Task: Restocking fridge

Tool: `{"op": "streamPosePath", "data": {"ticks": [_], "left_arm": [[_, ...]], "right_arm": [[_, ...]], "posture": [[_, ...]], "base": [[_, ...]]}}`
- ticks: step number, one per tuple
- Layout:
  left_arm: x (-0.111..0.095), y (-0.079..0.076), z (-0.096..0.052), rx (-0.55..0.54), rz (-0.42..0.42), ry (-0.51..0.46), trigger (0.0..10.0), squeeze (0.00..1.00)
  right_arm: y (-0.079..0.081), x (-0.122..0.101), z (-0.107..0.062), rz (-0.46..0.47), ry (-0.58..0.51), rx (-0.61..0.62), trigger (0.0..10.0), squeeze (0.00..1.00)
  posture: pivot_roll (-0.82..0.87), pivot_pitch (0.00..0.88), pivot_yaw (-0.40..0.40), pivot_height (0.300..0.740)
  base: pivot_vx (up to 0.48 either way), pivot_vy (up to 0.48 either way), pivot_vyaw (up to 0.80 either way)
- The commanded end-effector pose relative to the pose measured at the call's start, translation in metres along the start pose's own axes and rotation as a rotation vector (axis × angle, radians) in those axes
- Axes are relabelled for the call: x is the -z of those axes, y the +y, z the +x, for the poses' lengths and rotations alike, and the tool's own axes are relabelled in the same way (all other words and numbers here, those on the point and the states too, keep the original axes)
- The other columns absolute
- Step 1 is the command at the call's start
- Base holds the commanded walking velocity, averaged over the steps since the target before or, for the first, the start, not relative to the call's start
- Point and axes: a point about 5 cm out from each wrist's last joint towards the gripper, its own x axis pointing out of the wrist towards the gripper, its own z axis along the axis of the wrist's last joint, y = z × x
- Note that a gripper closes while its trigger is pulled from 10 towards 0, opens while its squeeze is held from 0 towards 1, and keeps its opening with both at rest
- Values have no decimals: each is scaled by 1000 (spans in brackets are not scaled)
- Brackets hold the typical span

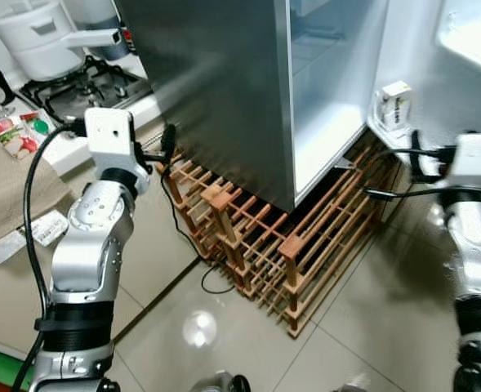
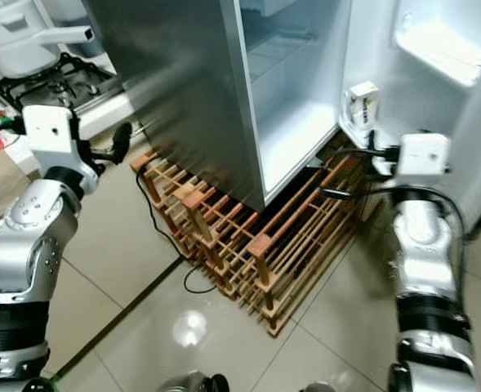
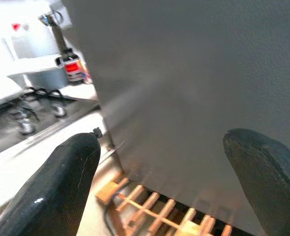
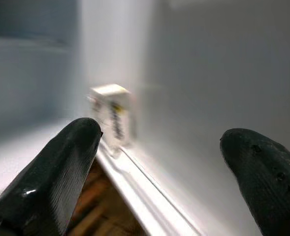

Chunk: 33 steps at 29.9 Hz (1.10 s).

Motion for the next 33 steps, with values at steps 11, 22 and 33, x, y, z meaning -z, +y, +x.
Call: {"op": "streamPosePath", "data": {"ticks": [11, 22, 33], "left_arm": [[20, -9, 6, -82, -126, 16, 10000, 0], [26, -19, 4, -87, -179, -70, 10000, 0], [29, -27, -6, -54, -169, -104, 10000, 0]], "right_arm": [[37, -27, -7, 135, -83, -92, 10000, 0], [120, -50, -23, 296, -100, -381, 10000, 0], [138, -55, -32, 338, -103, -469, 10000, 0]], "posture": [[-89, 0, 71, 740], [-73, 0, -50, 740], [-52, 0, -70, 740]], "base": [[0, 0, 0], [0, 0, 661], [0, 0, 703]]}}
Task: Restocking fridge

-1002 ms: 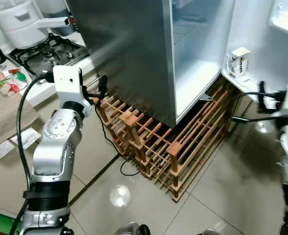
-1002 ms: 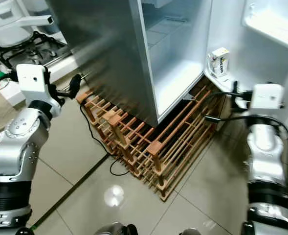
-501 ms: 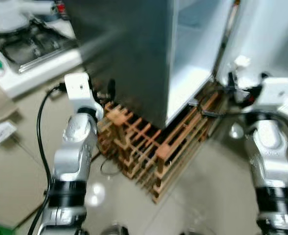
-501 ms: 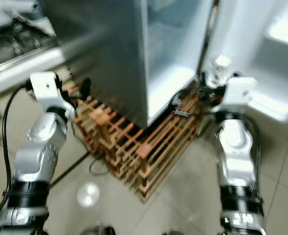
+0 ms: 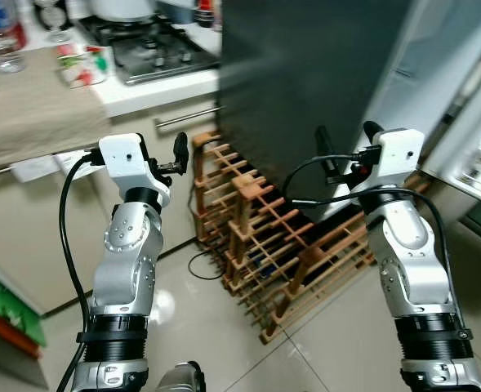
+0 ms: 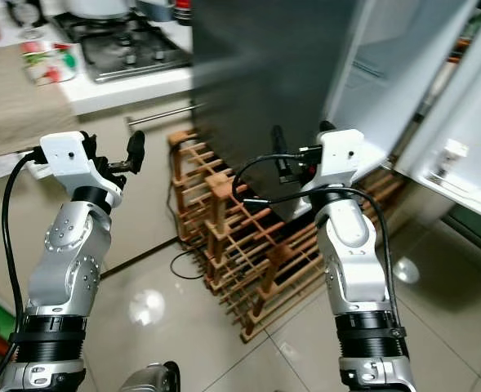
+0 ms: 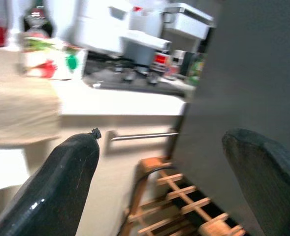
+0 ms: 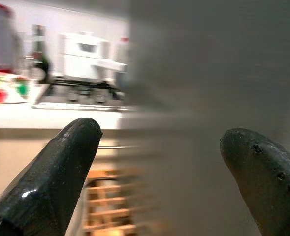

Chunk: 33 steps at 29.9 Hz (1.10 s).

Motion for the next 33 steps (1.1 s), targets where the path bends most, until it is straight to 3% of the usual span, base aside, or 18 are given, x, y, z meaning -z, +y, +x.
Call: {"op": "streamPosePath", "data": {"ticks": [1, 7, 15, 25, 27, 33], "left_arm": [[-1, -5, -2, 16, 4, -12, 10000, 0], [-3, -1, -2, -37, 31, -29, 10000, 0], [-13, 4, 1, -90, 69, -63, 10000, 0], [-13, -2, 5, -87, 116, -57, 10000, 0], [-15, -4, 10, -97, 129, -60, 10000, 0], [-18, -9, 11, -79, 126, -72, 10000, 0]], "right_arm": [[-2, -4, -1, 13, -7, 2, 10000, 0], [-2, 3, 0, 81, -2, 28, 10000, 0], [3, 8, 12, 125, 3, 31, 10000, 0], [7, 11, 16, 126, 9, 6, 10000, 0], [16, 15, 15, 147, 22, -27, 10000, 0], [22, 20, 13, 161, 38, -50, 10000, 0]], "posture": [[-52, 0, -70, 740], [-36, 0, -68, 740], [-5, 0, -57, 740], [-6, 0, -51, 740], [-4, 0, -54, 740], [12, 0, -57, 740]], "base": [[0, 0, 700], [0, 0, 686], [342, -332, 648], [0, 0, 643], [0, 0, 644], [0, 0, 643]]}}
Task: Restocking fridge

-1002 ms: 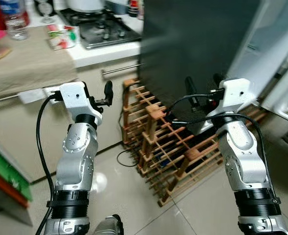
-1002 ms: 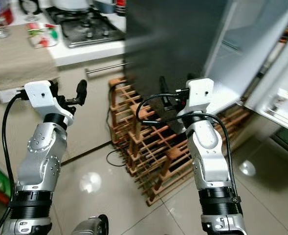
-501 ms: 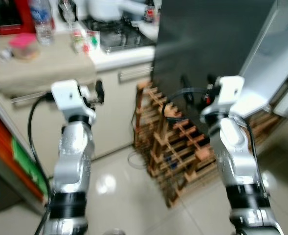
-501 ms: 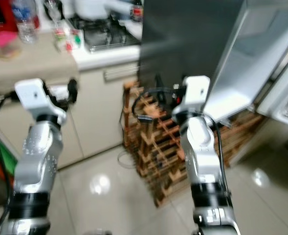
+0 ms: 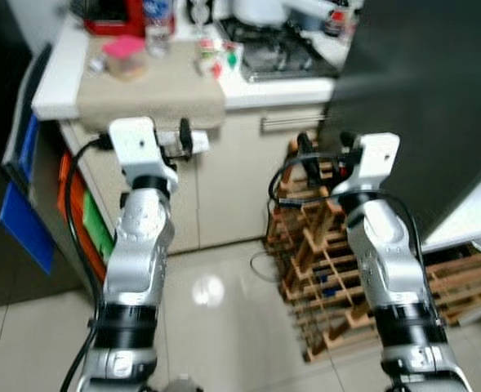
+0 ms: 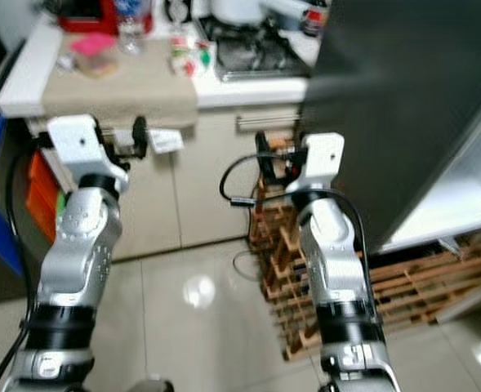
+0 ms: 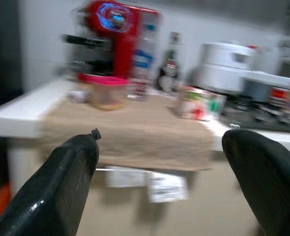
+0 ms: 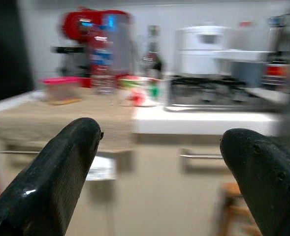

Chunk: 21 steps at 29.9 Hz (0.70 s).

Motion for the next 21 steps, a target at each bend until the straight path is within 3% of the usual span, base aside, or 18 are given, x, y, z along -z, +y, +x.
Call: {"op": "streamPosePath", "data": {"ticks": [1, 8, 11, 21], "left_arm": [[-2, 1, 0, -8, 14, -4, 10000, 0], [-3, 3, -1, 16, 39, -10, 10000, 0], [-7, -2, -1, 69, 26, -36, 10000, 0], [-13, -12, 5, 131, 8, -70, 10000, 0]], "right_arm": [[2, 2, 0, 7, 3, -14, 10000, 0], [-2, 6, -1, -10, 21, 34, 10000, 0], [-6, 6, -3, -42, 19, 62, 10000, 0], [-7, -4, -4, -84, -33, 68, 10000, 0]], "posture": [[12, 0, -57, 740], [21, 0, -50, 740], [19, 0, -49, 740], [-14, 0, -42, 740]], "base": [[0, 0, 644], [0, 0, 630], [0, 0, 0], [464, 0, 0]]}}
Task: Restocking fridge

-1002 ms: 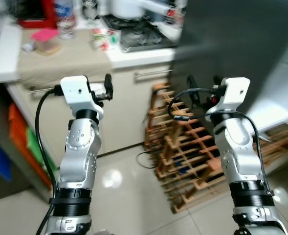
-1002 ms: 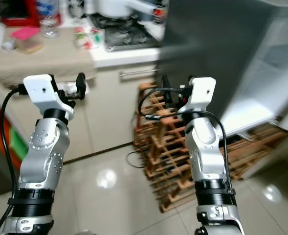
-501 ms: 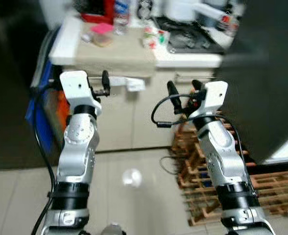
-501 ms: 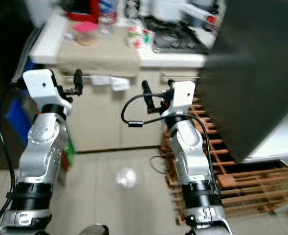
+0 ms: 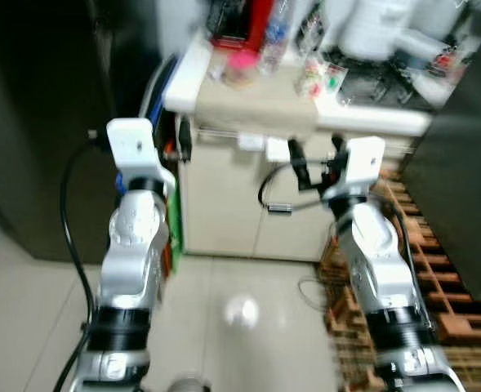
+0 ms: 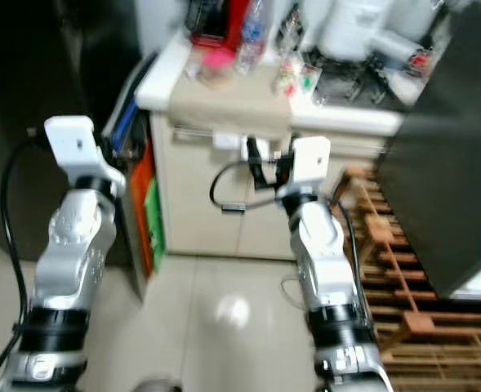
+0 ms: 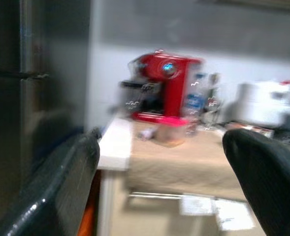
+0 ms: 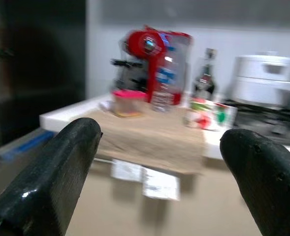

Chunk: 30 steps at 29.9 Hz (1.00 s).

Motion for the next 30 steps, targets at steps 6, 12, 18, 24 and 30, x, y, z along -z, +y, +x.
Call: {"op": "streamPosePath", "data": {"ticks": [6, 12, 18, 24, 30], "left_arm": [[-1, -12, 2, 57, -26, -7, 10000, 0], [-1, -12, 2, 65, -22, -9, 10000, 0], [-1, -11, 3, 70, -21, -6, 10000, 0], [-1, -11, 3, 67, -37, -2, 10000, 0], [-1, -13, 3, 70, -40, -3, 10000, 0]], "right_arm": [[-7, -11, 2, -26, -44, 25, 10000, 0], [-4, -11, 3, -24, -46, 15, 10000, 0], [-2, -10, 4, -23, -47, 8, 10000, 0], [-1, -12, 5, -32, -56, -1, 10000, 0], [-4, -21, 3, -63, -85, 2, 10000, 0]], "posture": [[-22, 0, -44, 740], [-16, 0, -44, 740], [-14, 0, -44, 740], [-15, 0, -47, 740], [-17, 0, -48, 740]], "base": [[480, 0, 0], [480, 0, 0], [480, 0, 0], [480, 0, 0], [480, 0, 0]]}}
